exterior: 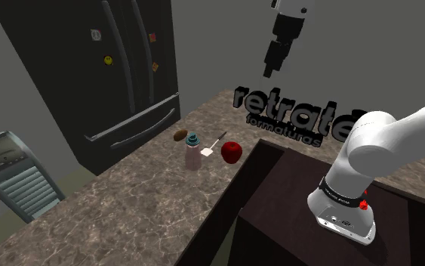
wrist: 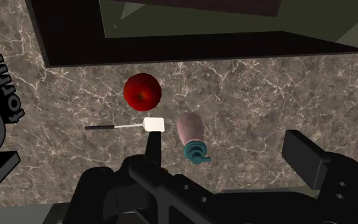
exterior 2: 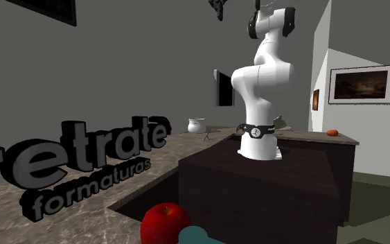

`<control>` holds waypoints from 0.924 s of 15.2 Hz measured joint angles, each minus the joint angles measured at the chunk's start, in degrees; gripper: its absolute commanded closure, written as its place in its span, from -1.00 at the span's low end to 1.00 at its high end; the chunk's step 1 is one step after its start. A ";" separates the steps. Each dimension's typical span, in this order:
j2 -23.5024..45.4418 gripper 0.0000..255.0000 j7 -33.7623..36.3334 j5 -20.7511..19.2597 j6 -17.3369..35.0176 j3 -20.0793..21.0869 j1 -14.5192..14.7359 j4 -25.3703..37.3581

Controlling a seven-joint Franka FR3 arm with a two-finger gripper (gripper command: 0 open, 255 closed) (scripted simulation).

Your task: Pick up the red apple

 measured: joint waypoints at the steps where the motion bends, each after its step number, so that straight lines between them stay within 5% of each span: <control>1: 0.00 -1.00 0.00 0.00 0.00 0.00 0.00 0.00; 14: 7.21 -1.00 -8.32 -3.02 26.61 -4.34 -0.42 -17.22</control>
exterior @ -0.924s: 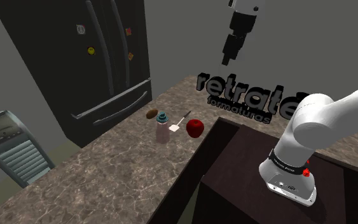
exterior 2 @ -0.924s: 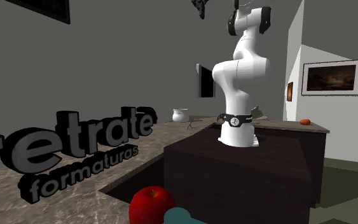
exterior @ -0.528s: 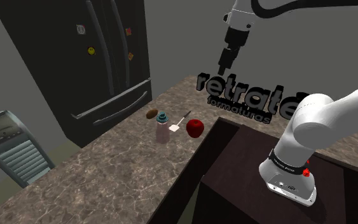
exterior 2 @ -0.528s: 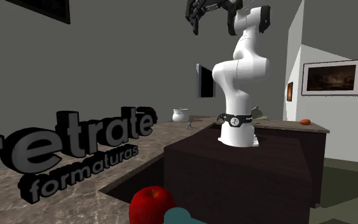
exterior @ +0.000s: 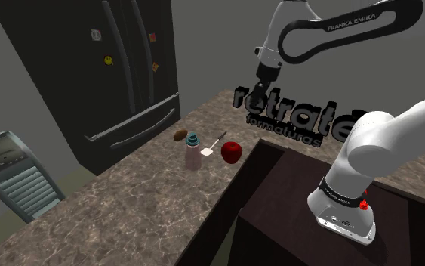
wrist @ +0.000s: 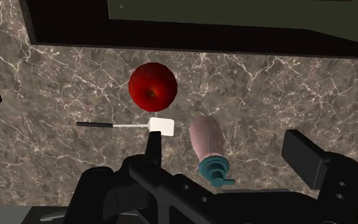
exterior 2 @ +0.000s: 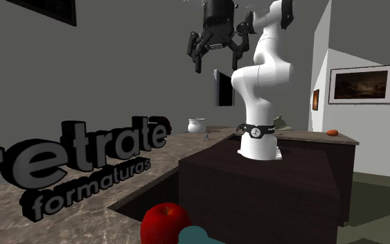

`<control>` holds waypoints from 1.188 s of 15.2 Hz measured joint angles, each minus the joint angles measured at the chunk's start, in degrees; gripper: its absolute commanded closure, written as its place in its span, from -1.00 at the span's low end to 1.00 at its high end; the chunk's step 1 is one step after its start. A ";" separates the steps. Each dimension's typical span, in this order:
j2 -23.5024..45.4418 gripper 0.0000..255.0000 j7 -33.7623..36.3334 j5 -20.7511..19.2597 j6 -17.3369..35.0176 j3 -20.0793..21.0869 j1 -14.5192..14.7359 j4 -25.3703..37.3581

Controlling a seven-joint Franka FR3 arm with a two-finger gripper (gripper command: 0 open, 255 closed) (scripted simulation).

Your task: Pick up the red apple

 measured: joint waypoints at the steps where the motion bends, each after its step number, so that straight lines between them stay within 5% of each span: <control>1: 1.39 -1.00 -0.53 -0.13 2.67 -0.26 0.07 -1.14; 12: 25.20 -1.00 -10.53 1.29 31.40 -5.90 1.70 -3.74; 15: 33.07 -1.00 -15.41 5.22 38.63 -7.44 3.30 -2.58; 18: 41.61 -1.00 -23.42 13.48 44.85 -7.26 4.21 0.03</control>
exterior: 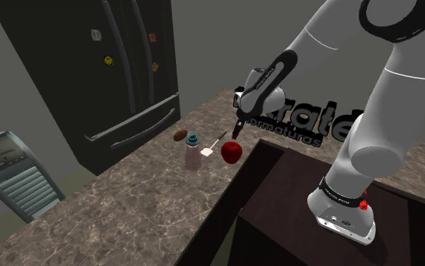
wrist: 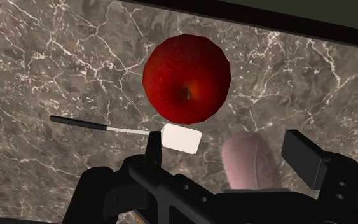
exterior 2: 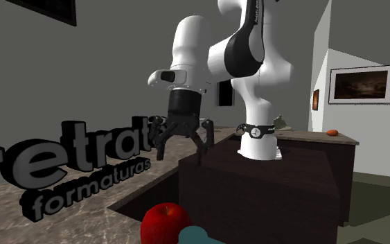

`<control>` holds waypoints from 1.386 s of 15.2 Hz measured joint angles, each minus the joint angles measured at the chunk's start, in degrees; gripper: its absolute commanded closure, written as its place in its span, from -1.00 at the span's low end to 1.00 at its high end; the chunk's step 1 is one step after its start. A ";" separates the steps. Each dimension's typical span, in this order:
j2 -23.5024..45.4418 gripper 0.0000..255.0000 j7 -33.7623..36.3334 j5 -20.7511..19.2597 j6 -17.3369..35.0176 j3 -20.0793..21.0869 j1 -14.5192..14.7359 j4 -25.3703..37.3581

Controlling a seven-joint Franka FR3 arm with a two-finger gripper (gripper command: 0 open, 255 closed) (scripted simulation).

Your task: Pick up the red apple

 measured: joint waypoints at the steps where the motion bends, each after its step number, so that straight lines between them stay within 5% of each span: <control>1: 2.68 -1.00 -3.52 3.34 1.36 0.77 -0.70 1.40; 5: 11.38 -1.00 -12.72 12.49 6.09 6.45 -5.17 5.87; 12: 18.01 -1.00 -17.83 17.56 11.40 13.40 -11.15 7.72; 13: 18.42 1.00 -18.06 17.72 11.67 13.77 -11.52 7.89; 21: 18.82 1.00 -18.32 17.90 11.97 14.20 -11.95 8.06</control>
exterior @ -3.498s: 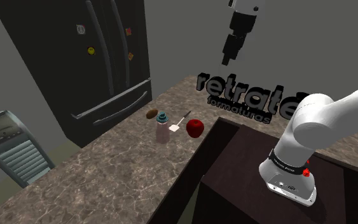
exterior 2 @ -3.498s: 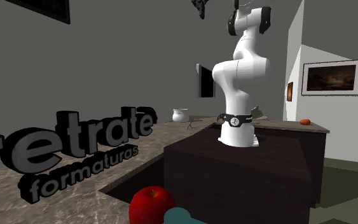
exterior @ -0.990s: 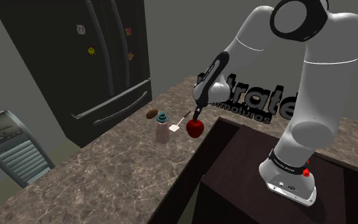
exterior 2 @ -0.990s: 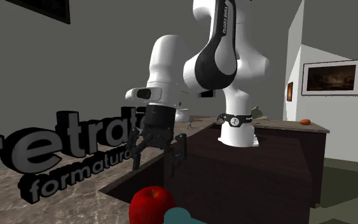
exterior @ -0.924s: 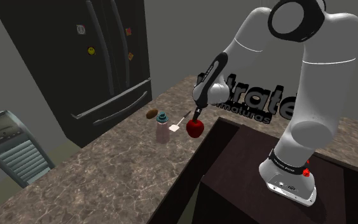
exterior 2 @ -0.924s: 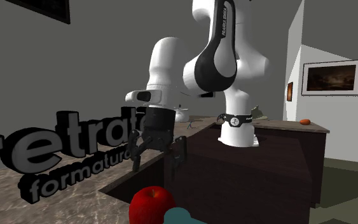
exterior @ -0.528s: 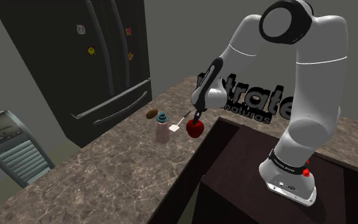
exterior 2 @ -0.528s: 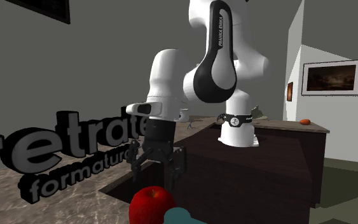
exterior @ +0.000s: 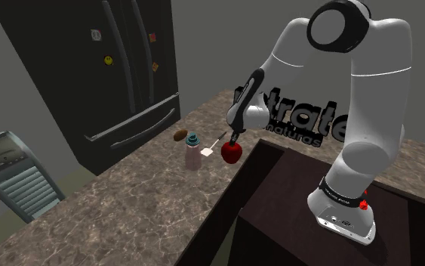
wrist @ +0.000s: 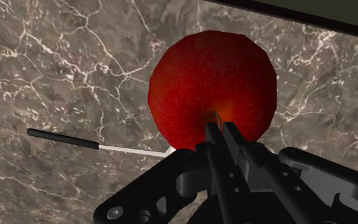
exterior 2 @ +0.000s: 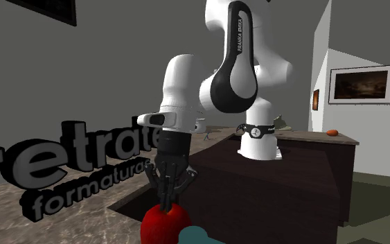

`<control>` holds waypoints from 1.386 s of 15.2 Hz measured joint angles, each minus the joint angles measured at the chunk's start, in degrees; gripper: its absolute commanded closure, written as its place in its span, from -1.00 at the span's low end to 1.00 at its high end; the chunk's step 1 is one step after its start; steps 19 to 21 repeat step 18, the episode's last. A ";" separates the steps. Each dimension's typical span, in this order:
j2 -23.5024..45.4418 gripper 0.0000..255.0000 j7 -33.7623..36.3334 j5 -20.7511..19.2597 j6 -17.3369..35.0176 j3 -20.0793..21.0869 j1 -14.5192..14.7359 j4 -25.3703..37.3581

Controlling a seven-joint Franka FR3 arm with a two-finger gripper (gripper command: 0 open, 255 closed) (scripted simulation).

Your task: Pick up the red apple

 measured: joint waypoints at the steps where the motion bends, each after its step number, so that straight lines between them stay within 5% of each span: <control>1: 0.00 1.00 0.00 0.00 0.00 0.00 0.00 0.01; 8: -4.65 1.00 2.80 -2.50 -3.53 -4.75 4.31 -1.49; 16: -11.96 1.00 9.73 -10.37 -9.48 -12.42 10.44 -3.08; 21: -13.33 1.00 11.27 -12.33 -10.78 -13.62 11.20 -3.13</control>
